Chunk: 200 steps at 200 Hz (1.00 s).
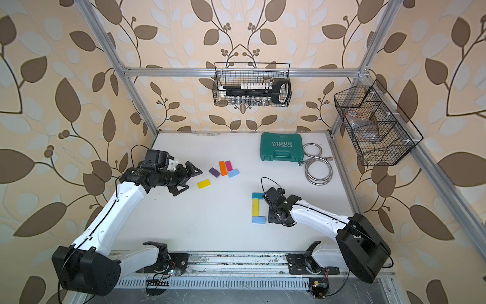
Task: Assemble the letter c with building blocks
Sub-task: Assemble the building block at the center of the board.
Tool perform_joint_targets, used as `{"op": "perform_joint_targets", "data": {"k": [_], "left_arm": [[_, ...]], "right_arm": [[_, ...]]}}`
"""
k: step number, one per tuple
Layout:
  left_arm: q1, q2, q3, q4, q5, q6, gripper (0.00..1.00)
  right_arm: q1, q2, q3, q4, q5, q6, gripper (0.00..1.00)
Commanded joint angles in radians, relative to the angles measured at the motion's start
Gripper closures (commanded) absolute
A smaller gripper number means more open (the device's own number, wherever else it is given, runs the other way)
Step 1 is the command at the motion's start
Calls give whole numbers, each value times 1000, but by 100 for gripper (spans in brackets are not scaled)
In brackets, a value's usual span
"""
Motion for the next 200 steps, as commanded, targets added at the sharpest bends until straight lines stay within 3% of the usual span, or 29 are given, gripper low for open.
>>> {"op": "perform_joint_targets", "data": {"k": [1,30,57,200], "left_arm": [[-14,3,6,12,-5,-13,1],[-15,4,8,17,-5,-13,1],[-15,3,8,16,-6,-15,1],[-15,-13,-9,21,-8,-13,1]], "right_arm": [[-1,-13,-17,-7,-13,-5,49],[0,-32,-18,-21,-13,-1,42],[0,-44,-18,-31,-17,3,30],[-3,-87,-12,-23,-113,95,21]]}}
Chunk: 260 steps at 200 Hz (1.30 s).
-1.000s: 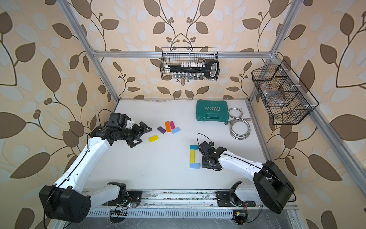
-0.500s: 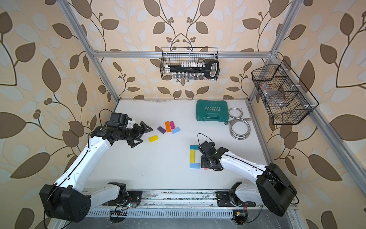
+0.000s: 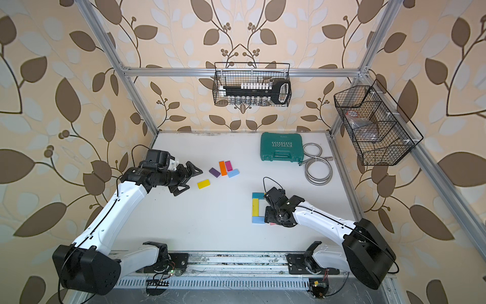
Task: Assemble the letter c with building blocks
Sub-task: Assemble the building block at the center of the board.
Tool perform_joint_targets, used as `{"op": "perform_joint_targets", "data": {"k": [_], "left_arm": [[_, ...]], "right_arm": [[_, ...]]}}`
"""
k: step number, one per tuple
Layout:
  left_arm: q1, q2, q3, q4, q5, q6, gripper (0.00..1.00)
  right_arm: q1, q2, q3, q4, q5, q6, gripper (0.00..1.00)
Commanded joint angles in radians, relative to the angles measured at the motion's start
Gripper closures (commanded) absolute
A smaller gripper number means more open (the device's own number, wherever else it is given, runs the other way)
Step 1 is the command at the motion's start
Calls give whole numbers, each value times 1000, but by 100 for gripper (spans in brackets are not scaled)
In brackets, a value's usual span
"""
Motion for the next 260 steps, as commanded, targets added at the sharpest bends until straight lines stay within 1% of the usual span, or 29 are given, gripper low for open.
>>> {"op": "perform_joint_targets", "data": {"k": [1,69,260], "left_arm": [[-8,-17,-9,16,-8,1,1],[-9,-20,-11,17,-9,1,1],[-9,-20,-9,22,-11,-7,1]], "right_arm": [[-2,-21,-9,-11,-27,36,21],[-2,2,-10,21,-61,49,21],[-1,-11,-22,44,-96,59,21]]}}
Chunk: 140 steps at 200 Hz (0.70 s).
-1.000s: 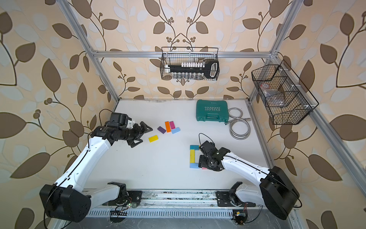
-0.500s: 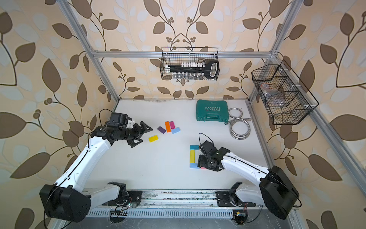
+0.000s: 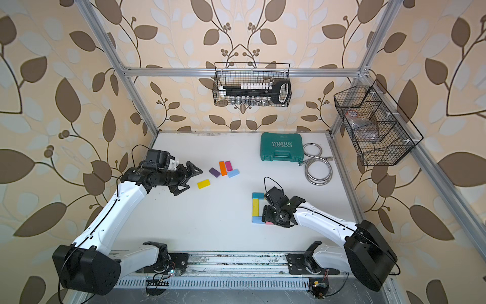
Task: Assemble the letter c with building blocks
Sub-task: Assemble the building block at the center of the board.
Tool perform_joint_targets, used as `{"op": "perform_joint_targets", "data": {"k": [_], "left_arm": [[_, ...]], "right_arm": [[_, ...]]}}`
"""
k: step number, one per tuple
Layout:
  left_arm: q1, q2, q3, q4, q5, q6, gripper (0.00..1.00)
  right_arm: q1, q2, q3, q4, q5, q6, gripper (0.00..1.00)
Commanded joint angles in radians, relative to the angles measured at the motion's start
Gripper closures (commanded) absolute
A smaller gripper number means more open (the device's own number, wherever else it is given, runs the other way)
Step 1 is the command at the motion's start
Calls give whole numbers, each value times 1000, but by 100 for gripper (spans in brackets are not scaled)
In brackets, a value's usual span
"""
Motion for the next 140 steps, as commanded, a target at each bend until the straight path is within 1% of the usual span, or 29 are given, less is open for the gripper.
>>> {"op": "perform_joint_targets", "data": {"k": [1,63,75,112,140], "left_arm": [[-10,-21,-8,15,-11,-5,1],[-10,-23,6,10,-8,-5,1],[-10,-21,8,9,-8,-5,1],[-10,-21,13,6,-8,-3,1],[-10,-18,20,5,-8,-5,1]], "right_arm": [[-1,-6,-16,-2,-10,8,21],[31,-110,9,-116,18,17,21],[71,-120,10,-126,19,26,21],[154,-99,14,-118,30,67,21],[198,-56,12,-74,38,97,21]]}}
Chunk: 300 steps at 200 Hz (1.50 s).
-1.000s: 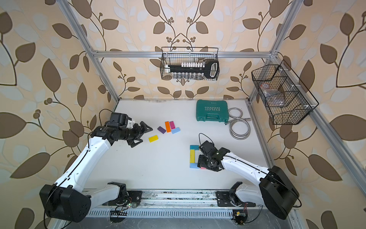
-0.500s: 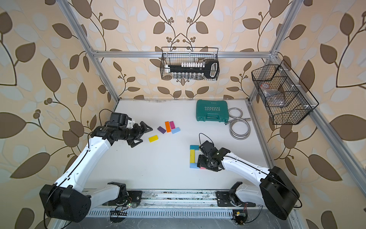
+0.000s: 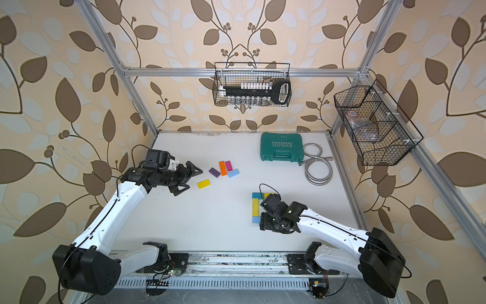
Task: Assemble the letter c with building blocks
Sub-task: Assemble the building block at the center of the board.
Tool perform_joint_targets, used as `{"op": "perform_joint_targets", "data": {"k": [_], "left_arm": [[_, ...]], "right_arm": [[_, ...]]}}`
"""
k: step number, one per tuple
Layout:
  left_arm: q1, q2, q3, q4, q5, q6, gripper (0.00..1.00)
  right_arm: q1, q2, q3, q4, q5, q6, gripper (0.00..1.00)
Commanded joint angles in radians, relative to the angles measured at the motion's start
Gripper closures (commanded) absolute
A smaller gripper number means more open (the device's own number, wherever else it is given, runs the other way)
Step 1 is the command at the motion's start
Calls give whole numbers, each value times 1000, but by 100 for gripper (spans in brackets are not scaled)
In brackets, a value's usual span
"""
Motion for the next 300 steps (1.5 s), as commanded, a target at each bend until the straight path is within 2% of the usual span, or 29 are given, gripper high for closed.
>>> {"op": "perform_joint_targets", "data": {"k": [1,95,300], "left_arm": [[-10,-17,20,5,-8,-3,1],[-10,-14,23,3,-11,-2,1],[-10,-21,12,5,-9,-3,1]], "right_arm": [[31,37,11,18,27,45,21],[70,158,35,103,49,67,21],[48,213,66,102,74,30,21]]}}
